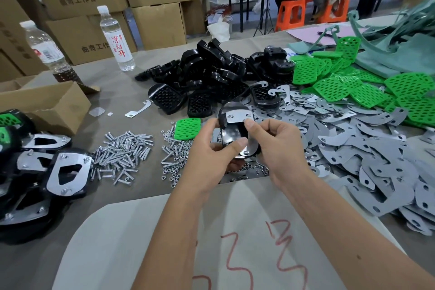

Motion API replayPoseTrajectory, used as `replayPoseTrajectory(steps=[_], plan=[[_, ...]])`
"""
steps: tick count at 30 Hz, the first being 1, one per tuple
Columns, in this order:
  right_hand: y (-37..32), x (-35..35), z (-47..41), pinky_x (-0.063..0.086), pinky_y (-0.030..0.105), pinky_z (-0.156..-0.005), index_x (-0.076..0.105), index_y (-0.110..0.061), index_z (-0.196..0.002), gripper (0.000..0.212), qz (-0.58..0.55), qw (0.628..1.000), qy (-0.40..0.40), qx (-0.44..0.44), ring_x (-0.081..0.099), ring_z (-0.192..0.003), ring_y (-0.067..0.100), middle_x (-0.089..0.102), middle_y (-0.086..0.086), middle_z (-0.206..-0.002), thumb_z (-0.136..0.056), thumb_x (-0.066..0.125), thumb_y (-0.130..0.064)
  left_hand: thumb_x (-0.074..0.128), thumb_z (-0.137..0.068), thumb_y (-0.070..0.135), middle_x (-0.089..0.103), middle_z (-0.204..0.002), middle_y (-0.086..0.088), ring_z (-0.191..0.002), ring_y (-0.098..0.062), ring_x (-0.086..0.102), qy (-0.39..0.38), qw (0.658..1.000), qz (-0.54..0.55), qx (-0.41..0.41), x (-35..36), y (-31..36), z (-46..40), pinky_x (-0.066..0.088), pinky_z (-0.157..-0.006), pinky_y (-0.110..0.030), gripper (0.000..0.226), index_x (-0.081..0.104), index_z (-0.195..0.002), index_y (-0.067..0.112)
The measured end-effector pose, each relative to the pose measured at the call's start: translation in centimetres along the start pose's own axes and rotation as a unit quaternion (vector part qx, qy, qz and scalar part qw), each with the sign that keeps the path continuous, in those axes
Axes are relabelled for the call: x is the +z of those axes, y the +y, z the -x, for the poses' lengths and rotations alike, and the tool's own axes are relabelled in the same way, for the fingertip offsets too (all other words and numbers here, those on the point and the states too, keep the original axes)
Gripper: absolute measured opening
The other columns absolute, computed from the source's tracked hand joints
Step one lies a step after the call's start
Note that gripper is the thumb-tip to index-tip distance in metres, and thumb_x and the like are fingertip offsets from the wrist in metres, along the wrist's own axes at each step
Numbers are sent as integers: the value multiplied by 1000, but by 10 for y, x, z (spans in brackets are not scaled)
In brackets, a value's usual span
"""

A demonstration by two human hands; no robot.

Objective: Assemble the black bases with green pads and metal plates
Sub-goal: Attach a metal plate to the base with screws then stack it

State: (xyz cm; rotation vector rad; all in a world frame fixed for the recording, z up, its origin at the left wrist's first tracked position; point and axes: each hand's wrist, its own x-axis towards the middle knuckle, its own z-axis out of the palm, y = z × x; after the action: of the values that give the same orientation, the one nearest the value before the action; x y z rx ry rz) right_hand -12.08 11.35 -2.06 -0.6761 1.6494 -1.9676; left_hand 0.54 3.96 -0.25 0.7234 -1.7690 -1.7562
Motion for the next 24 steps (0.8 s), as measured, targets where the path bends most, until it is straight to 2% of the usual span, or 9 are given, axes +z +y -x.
replayPoseTrajectory(steps=[4, 7, 9, 12, 15, 18, 20, 22, 24], plan=[[-5, -4, -3, 30, 19, -37, 55, -14, -67, 40, -27, 999, -10, 42, 39, -41, 10, 53, 7, -60, -88, 82, -34, 74, -93, 6, 79, -89, -10, -68, -21, 71, 7, 1000, 25, 2, -2, 1, 0, 61, -65, -29, 38, 65, -122, 29], [-9, -11, -6, 33, 21, -39, 70, -13, -92, 23, 6, 997, -56, 55, 51, -50, 9, 65, 3, -77, -92, 77, -35, 72, -95, 5, 79, -93, -8, -73, -19, 73, 21, 1000, 7, 15, 3, 0, -1, 58, -62, -25, 39, 63, -126, 27], [-11, -14, -6, 37, 23, -41, 78, -20, -104, 16, 20, 993, -102, 48, 58, -58, 12, 72, 1, -83, -99, 68, -32, 70, -96, 4, 79, -97, -11, -80, -20, 75, 16, 999, -17, 30, 6, 0, -2, 58, -64, -25, 41, 61, -130, 25], [-12, -16, -5, 47, 23, -46, 79, -21, -102, 16, 20, 993, -106, 36, 67, -62, 14, 77, 3, -85, -102, 64, -28, 69, -95, 1, 79, -98, -12, -88, -26, 78, 10, 998, -41, 48, 7, -1, -4, 64, -72, -38, 42, 59, -130, 22], [-11, -15, -6, 51, 22, -49, 80, -19, -98, 16, 12, 998, -66, 8, 72, -66, 17, 79, 5, -85, -102, 65, -22, 73, -93, 8, 79, -96, -10, -86, -28, 77, 35, 992, -103, 65, 10, -3, -5, 63, -81, -52, 35, 60, -122, 23], [-10, -12, -8, 62, 41, -70, 78, -17, -97, 14, 9, 999, -16, -33, 75, -82, 23, 80, 7, -92, -101, 65, -19, 76, -93, 21, 77, -85, -2, -73, -19, 75, 70, 985, -148, 53, 8, -4, -7, 62, -76, -45, 27, 58, -112, 24], [-11, -15, -11, 62, 53, -82, 76, -15, -100, 12, 10, 998, 25, -49, 75, -88, 28, 79, 9, -94, -102, 65, -18, 81, -88, 36, 73, -81, 6, -71, -13, 68, 73, 958, -274, 41, -3, -5, -8, 56, -70, -36, 29, 57, -104, 30], [-14, -19, -14, 62, 58, -83, 75, -13, -104, 14, -4, 998, 53, -44, 76, -92, 31, 80, 9, -96, -104, 62, -20, 87, -77, 44, 65, -81, 9, -72, -11, 60, 11, 912, -408, 26, -14, -5, -6, 49, -65, -31, 31, 60, -88, 34], [-16, -23, -15, 63, 59, -80, 75, -13, -104, 16, -16, 998, 60, -32, 76, -90, 28, 80, 9, -96, -105, 60, -21, 90, -74, 44, 59, -83, 8, -74, -14, 55, -45, 892, -449, 16, -15, -4, -3, 43, -64, -31, 29, 63, -77, 35]])
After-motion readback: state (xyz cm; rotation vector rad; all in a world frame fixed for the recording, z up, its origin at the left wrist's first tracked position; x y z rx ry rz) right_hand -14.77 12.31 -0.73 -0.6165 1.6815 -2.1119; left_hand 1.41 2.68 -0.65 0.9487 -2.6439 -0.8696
